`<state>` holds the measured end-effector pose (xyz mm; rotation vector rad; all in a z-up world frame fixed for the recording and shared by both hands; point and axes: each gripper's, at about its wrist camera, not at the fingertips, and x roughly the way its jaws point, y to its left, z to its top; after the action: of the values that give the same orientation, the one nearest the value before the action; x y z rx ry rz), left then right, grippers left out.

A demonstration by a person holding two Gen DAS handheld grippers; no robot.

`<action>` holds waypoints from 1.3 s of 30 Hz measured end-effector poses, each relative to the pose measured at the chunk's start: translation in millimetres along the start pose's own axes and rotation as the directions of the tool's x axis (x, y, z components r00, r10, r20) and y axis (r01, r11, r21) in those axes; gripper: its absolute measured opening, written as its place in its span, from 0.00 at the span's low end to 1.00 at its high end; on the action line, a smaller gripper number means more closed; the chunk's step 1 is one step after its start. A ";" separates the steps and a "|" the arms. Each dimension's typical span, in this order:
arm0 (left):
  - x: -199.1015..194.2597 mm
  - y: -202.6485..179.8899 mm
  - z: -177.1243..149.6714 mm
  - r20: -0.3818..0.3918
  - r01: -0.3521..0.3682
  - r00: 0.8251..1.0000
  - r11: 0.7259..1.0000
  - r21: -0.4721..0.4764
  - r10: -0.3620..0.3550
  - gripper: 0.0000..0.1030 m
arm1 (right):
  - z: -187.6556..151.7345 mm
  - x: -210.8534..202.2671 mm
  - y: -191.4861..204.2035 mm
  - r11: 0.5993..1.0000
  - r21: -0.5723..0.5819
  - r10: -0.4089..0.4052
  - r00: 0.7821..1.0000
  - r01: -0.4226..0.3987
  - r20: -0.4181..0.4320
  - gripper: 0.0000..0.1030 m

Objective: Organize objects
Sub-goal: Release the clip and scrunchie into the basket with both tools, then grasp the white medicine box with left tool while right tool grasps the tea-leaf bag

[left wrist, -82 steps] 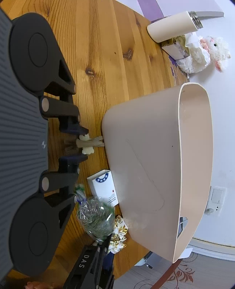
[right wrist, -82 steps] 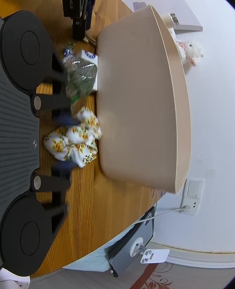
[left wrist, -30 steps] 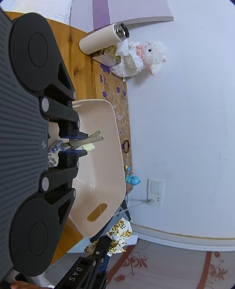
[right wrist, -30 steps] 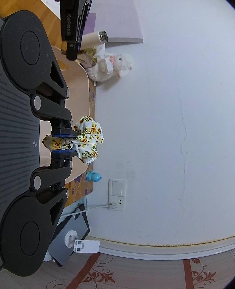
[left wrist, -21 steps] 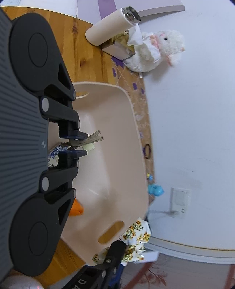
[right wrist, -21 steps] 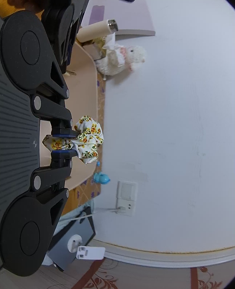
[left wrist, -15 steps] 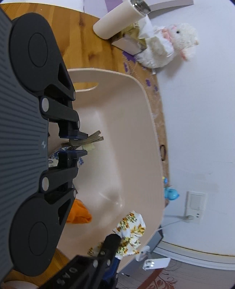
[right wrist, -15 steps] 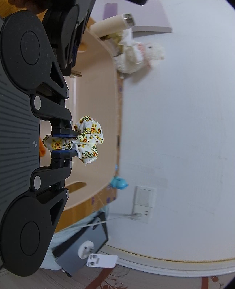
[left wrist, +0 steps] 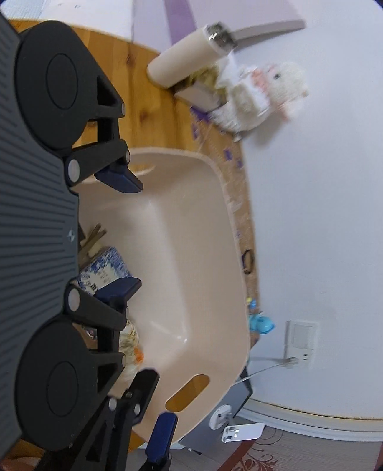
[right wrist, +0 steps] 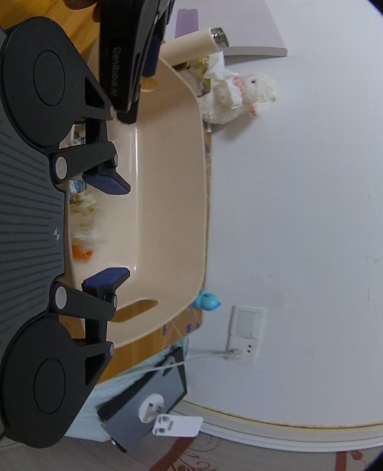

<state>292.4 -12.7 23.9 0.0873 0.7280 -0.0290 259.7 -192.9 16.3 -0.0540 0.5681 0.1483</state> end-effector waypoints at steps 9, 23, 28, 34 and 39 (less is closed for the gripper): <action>-45.8 -2.2 -15.6 0.059 0.003 0.998 1.000 0.009 -0.004 0.70 | -5.2 -46.8 -8.5 0.999 0.036 0.004 0.999 -0.006 0.050 0.64; -71.7 -5.9 -71.4 0.026 0.032 0.999 0.999 0.023 -0.032 0.73 | -47.9 -84.4 -17.1 1.000 0.010 -0.007 1.000 0.006 0.029 0.65; -64.0 -4.5 -93.1 -0.016 0.029 0.999 0.999 0.021 -0.029 0.74 | -69.0 -82.6 -16.7 1.000 0.012 -0.011 1.000 0.012 -0.004 0.65; -48.3 1.2 -113.0 -0.084 0.020 0.996 1.000 0.017 -0.018 0.74 | -94.4 -71.5 -14.3 1.000 0.021 0.008 0.997 -0.007 -0.073 0.65; -35.3 3.2 -122.8 -0.118 0.010 0.993 1.000 0.023 -0.007 0.74 | -108.0 -56.2 -10.6 0.999 0.028 0.043 0.990 -0.040 -0.134 0.65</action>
<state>184.8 1.4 -43.7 0.1090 0.8460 -0.0410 157.1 -220.3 -44.1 -0.0279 0.7059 0.1787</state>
